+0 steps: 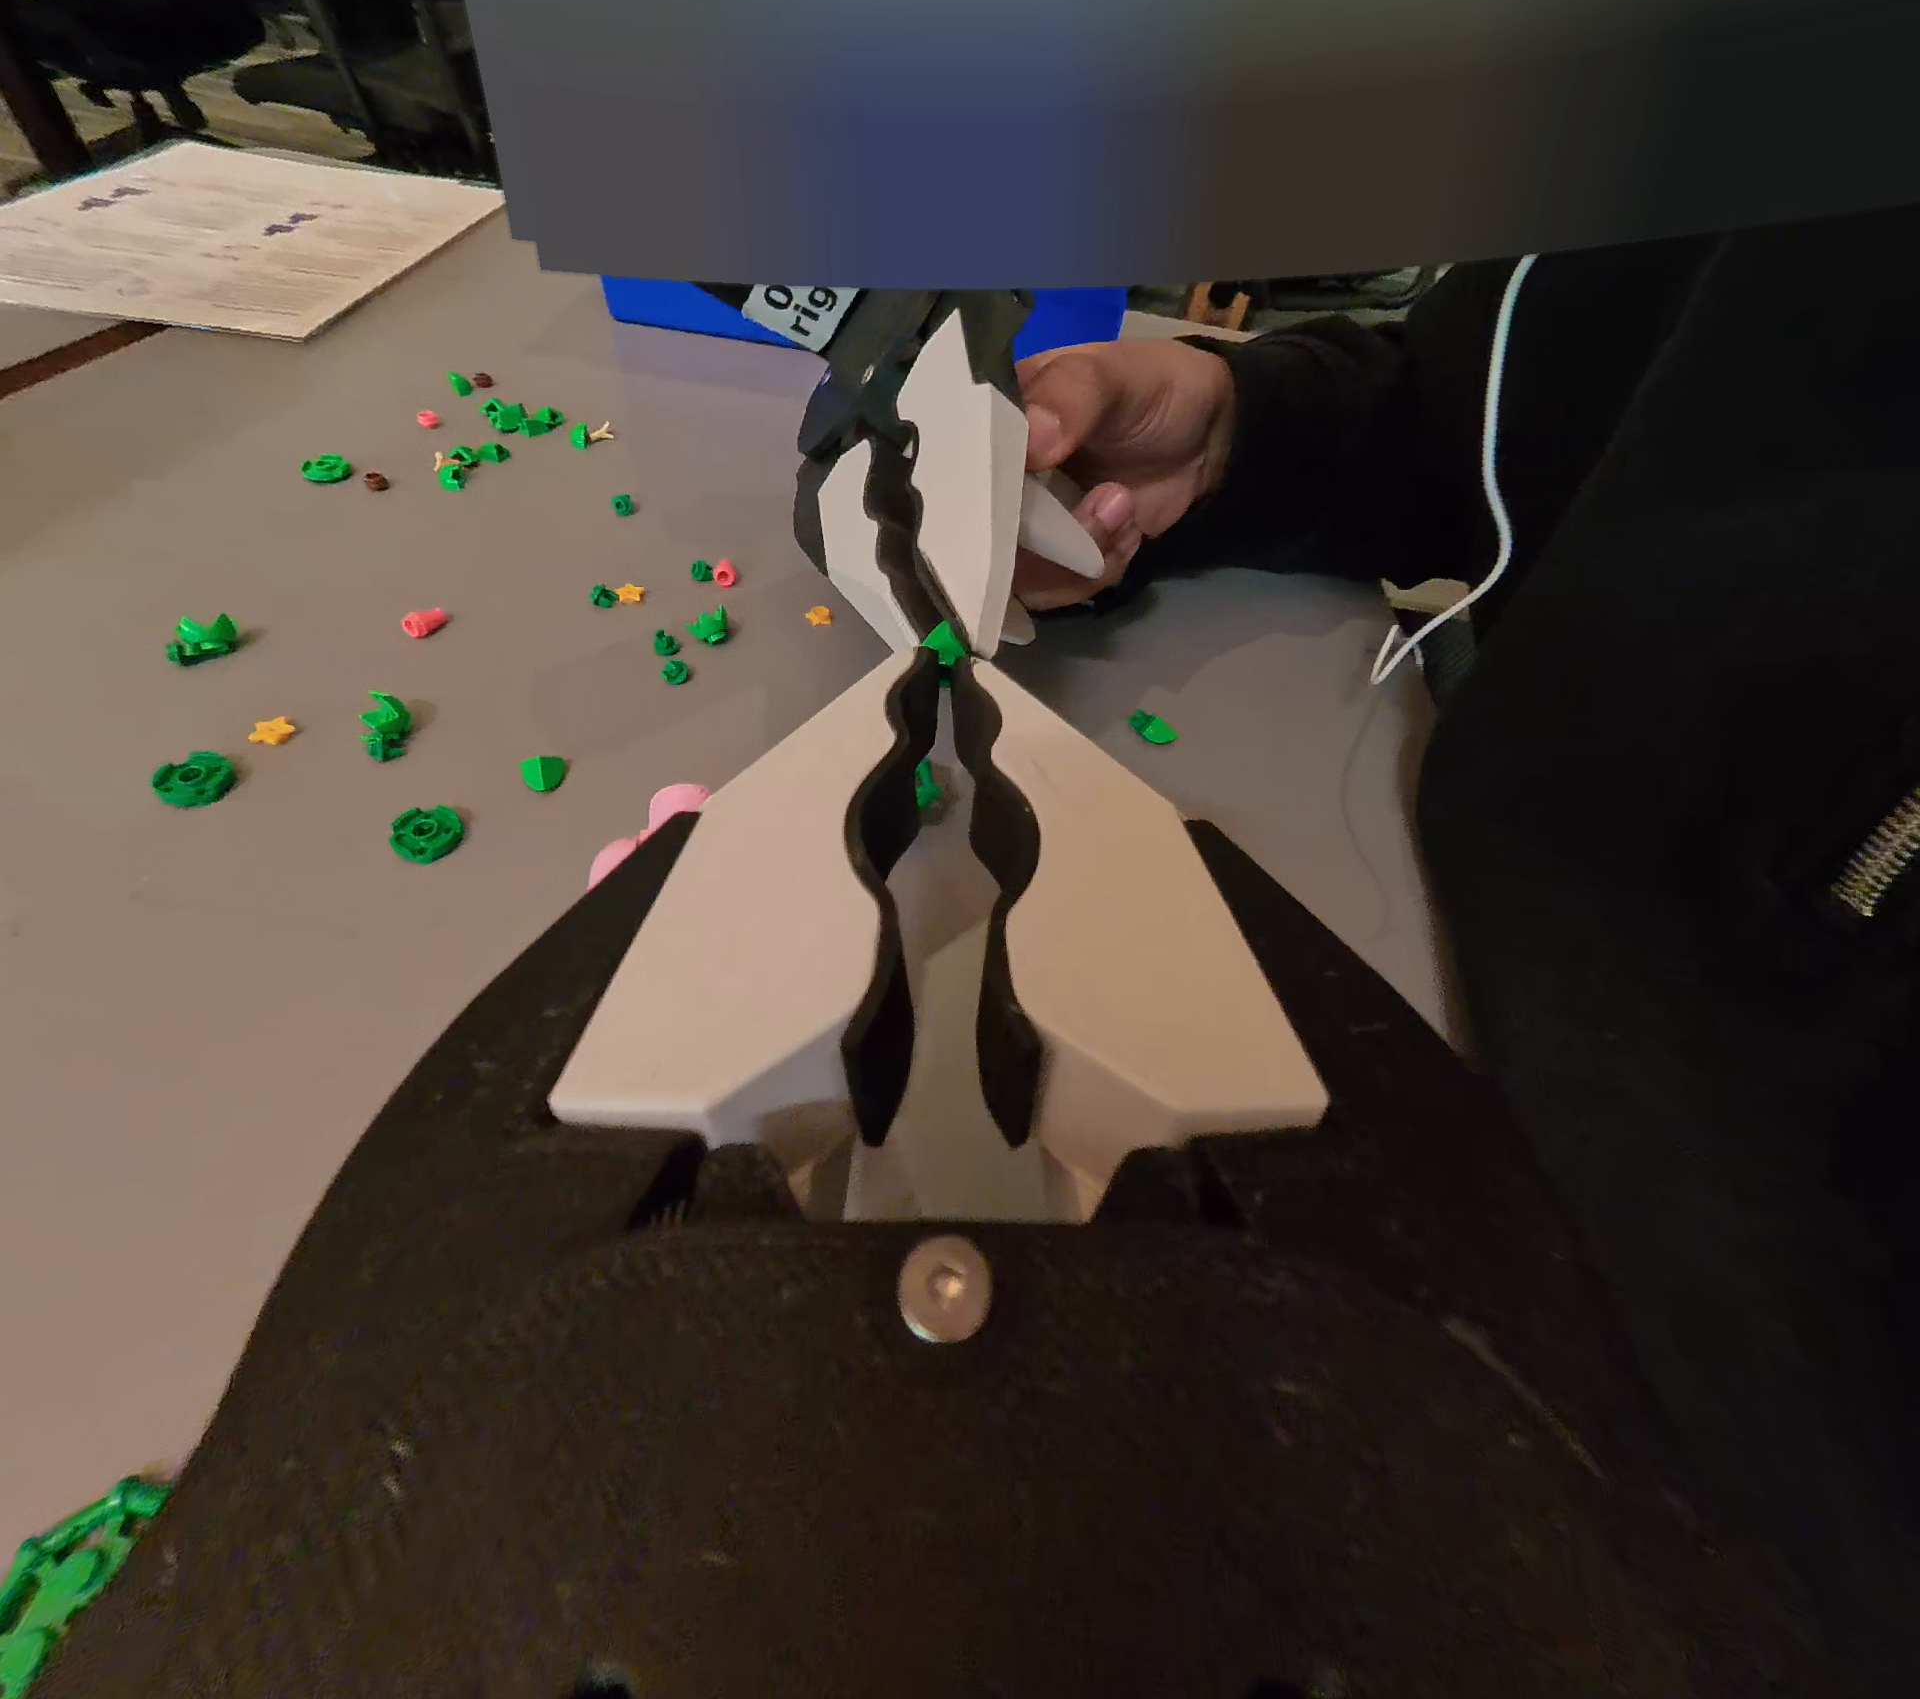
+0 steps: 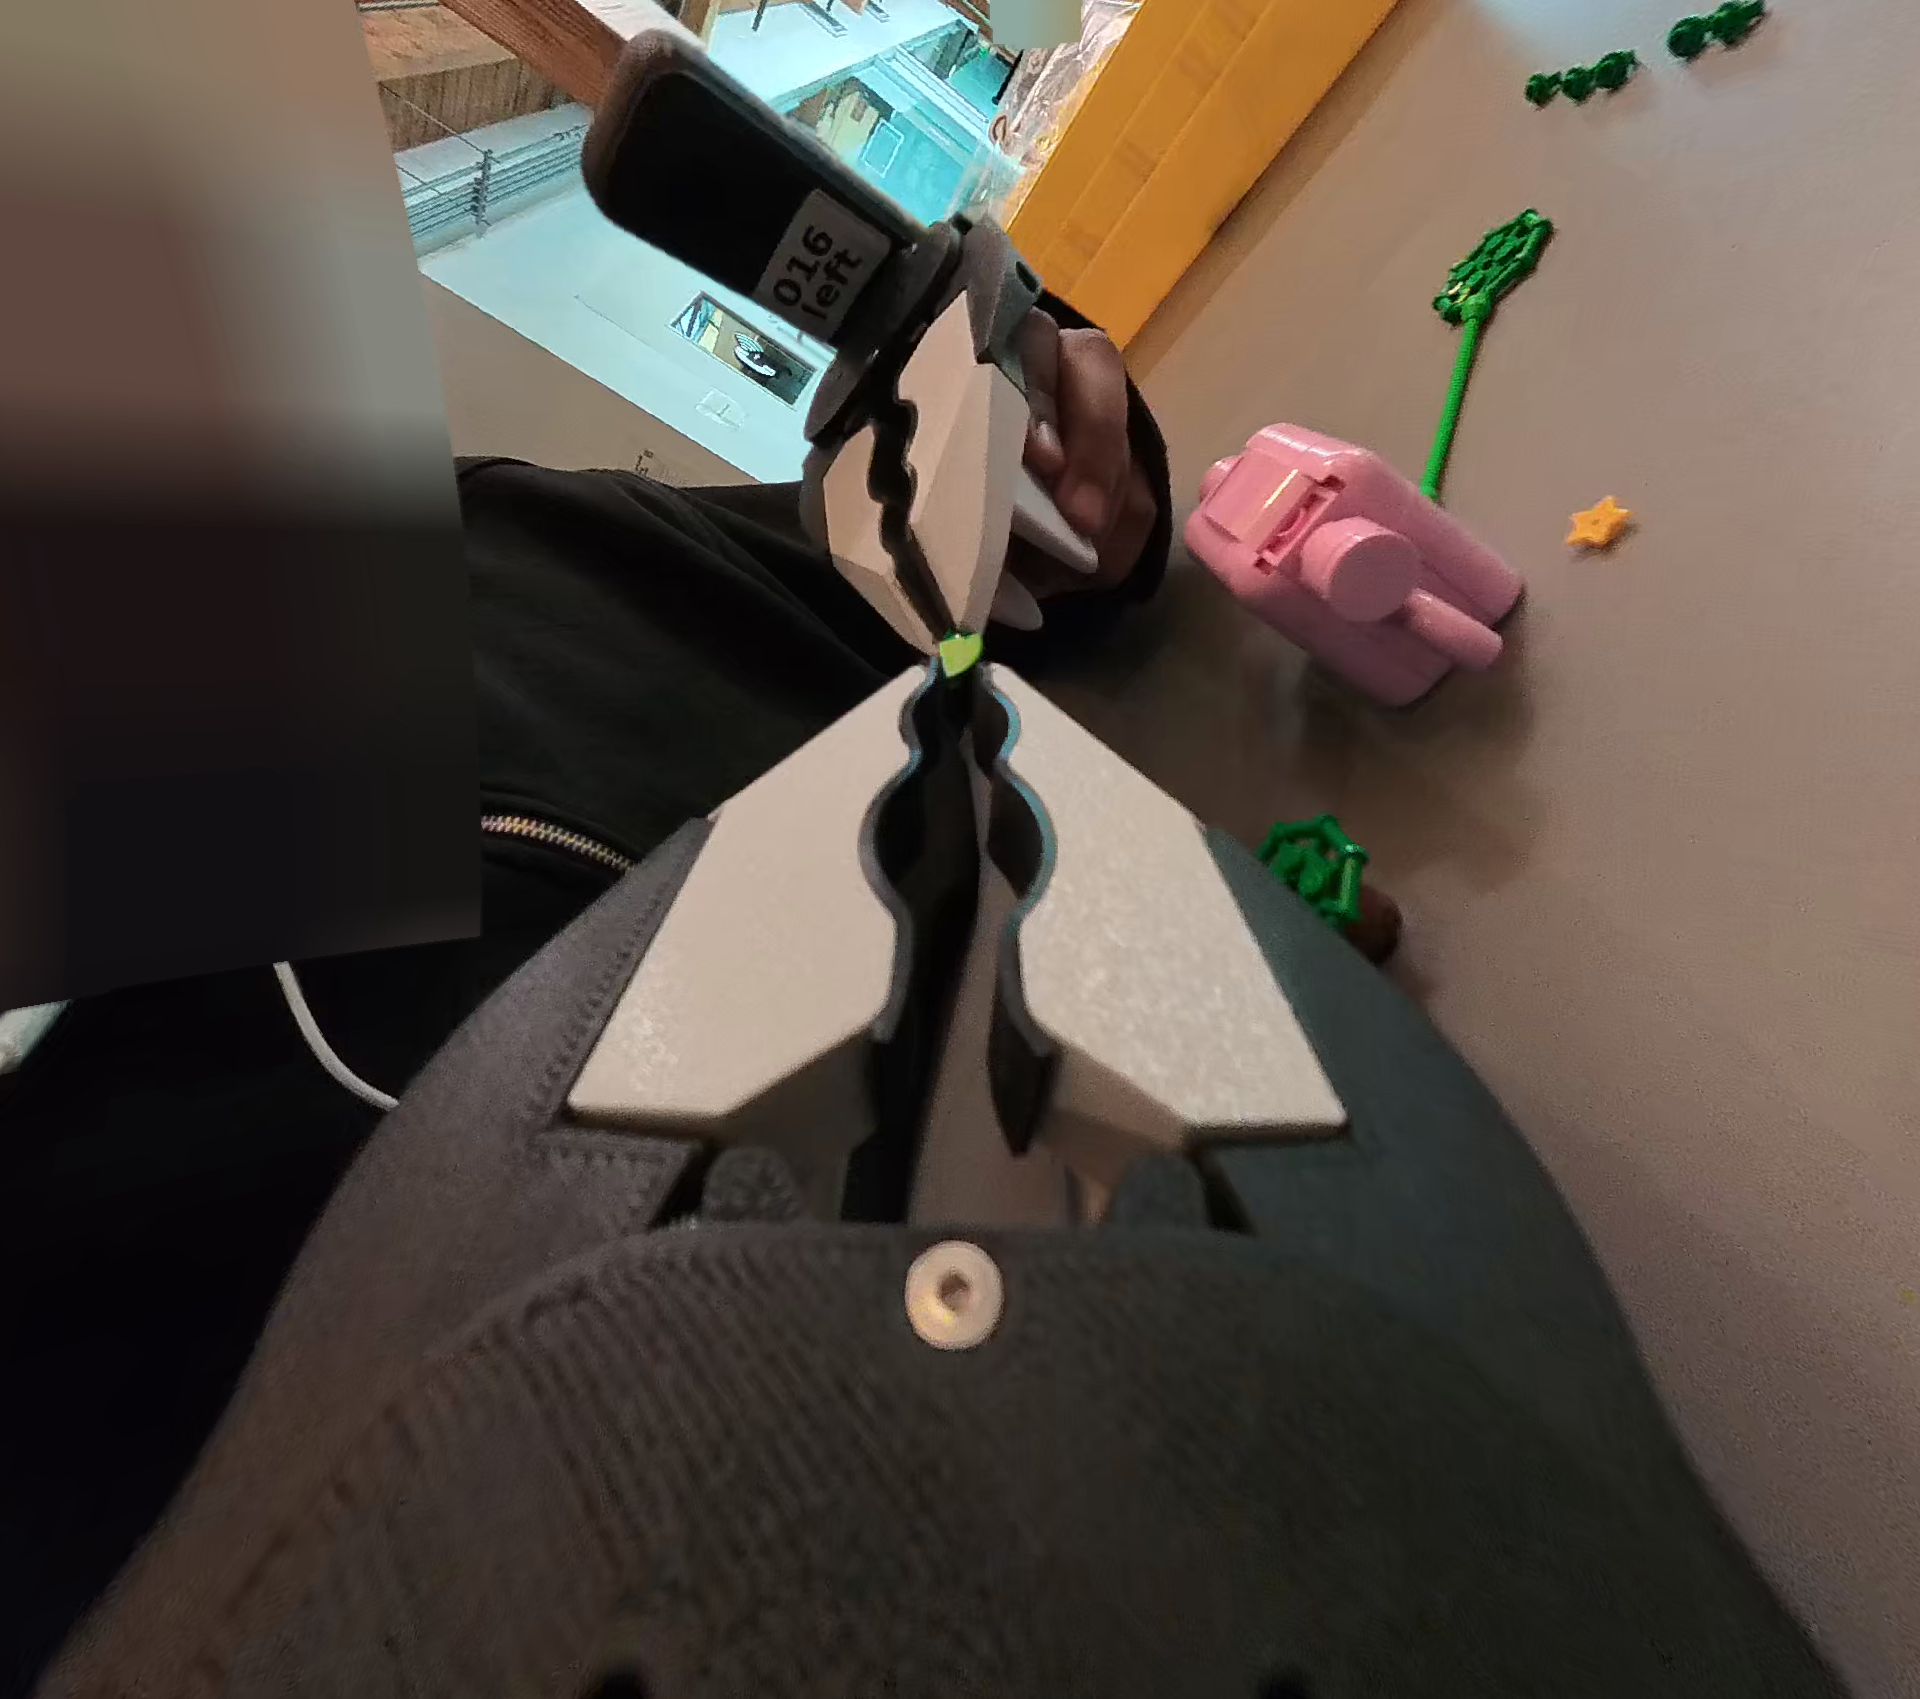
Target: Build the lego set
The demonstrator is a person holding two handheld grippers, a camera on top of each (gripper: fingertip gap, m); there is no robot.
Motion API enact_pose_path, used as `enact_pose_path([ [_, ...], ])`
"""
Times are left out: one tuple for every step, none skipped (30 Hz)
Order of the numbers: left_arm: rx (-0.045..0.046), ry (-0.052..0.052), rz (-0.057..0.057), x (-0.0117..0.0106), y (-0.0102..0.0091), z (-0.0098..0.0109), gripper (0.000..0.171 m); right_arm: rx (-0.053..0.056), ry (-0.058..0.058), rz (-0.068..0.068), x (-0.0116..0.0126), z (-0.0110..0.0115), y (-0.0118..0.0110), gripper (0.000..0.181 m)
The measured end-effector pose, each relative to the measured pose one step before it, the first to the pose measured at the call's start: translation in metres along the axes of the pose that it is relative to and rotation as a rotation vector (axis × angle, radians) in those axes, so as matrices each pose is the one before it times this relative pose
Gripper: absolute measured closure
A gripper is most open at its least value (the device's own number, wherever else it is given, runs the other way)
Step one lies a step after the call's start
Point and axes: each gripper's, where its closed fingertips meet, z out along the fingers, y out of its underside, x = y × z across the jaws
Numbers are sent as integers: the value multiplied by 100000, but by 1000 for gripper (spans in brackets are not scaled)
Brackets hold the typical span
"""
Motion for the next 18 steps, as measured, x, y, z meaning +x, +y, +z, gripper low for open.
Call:
enact_pose_path([
  [-322,-1122,959,-25,23,56,171,253,59,141,26,-32,-6,178],
  [-283,-497,446,-15,18,31,171,134,-5,51,13,-9,9,179],
  [-3,162,-126,0,8,-6,171,27,-49,-165,-3,24,-9,179],
  [348,563,-273,-10,-56,-50,171,30,-106,-391,-51,17,-52,178],
  [757,702,-149,-6,-140,-47,171,55,-336,-467,-121,-29,-101,178],
  [1204,683,-14,34,-231,-3,171,49,-402,-687,-187,-76,-138,178],
  [1060,931,-146,86,-219,28,171,107,179,-1247,-189,-162,-167,178],
  [571,1610,-425,202,-174,62,164,305,1230,-2130,-132,-291,-233,178],
  [206,306,-440,31,-85,6,152,323,1282,-2895,-193,-432,-279,179],
  [224,-8,606,20,-42,-106,151,-647,1636,-3234,-158,-508,-176,179],
  [351,-988,1082,-111,-53,-169,151,-2366,3206,-3448,122,-517,69,178],
  [174,-1148,1196,-148,-60,-193,151,-4021,5327,-4133,484,-519,388,178],
  [-150,-1038,1079,-148,-16,-169,151,-6992,6678,-4039,783,-464,919,178],
  [-358,-935,1014,-143,12,-131,151,-9457,5898,-2761,762,-328,1447,178],
  [-166,-1034,1118,-120,-5,-97,151,-9191,2426,-784,343,-151,1588,178],
  [-148,-818,999,-84,15,-56,151,-6775,-806,710,-26,14,1359,178],
  [-453,-229,656,2,71,10,152,-3723,-293,1701,200,109,926,178],
  [-802,207,338,52,140,77,152,-2282,1023,2396,508,177,623,178],
])
